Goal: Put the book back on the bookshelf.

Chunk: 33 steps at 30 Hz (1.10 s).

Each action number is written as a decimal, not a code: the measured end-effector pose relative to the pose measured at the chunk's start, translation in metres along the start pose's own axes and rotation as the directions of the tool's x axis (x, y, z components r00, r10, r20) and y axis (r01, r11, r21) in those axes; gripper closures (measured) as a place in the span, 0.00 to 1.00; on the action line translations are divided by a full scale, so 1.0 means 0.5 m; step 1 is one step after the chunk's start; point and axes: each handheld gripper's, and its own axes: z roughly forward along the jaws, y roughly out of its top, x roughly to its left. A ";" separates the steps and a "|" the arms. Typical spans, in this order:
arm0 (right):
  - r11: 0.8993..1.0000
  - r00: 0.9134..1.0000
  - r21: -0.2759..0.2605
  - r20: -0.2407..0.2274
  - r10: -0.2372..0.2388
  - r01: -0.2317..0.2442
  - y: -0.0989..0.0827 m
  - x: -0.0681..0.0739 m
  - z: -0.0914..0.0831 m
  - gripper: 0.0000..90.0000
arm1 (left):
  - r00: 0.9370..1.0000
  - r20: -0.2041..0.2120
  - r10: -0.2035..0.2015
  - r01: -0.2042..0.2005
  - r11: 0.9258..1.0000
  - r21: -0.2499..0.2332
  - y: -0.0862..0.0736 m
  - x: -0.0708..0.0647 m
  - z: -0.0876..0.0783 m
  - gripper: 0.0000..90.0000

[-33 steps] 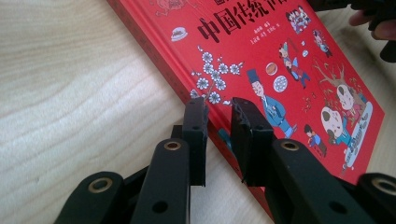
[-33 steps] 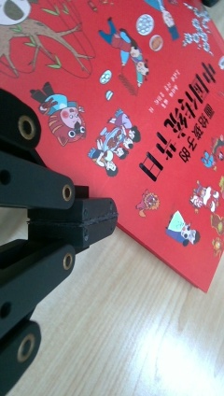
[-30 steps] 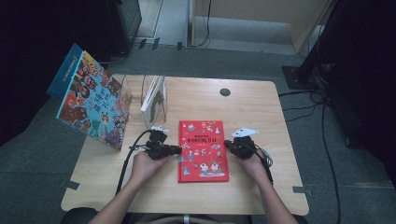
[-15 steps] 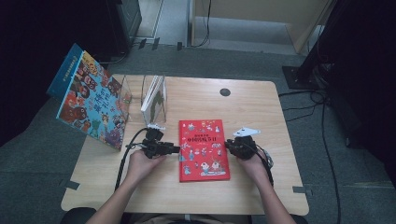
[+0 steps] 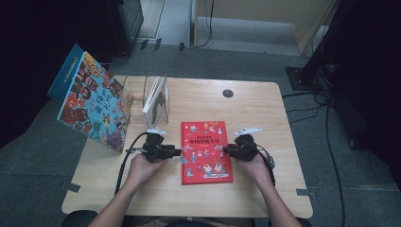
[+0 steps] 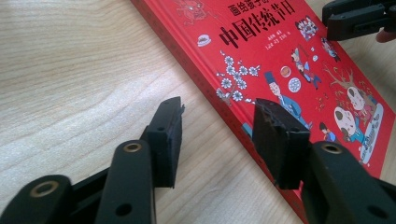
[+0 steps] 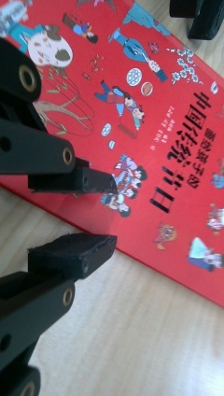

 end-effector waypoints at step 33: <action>0.946 0.963 0.201 -0.036 0.266 -0.253 0.057 -0.029 0.019 0.68 | 0.999 -0.008 0.050 -0.049 0.998 0.044 0.006 -0.043 0.019 0.50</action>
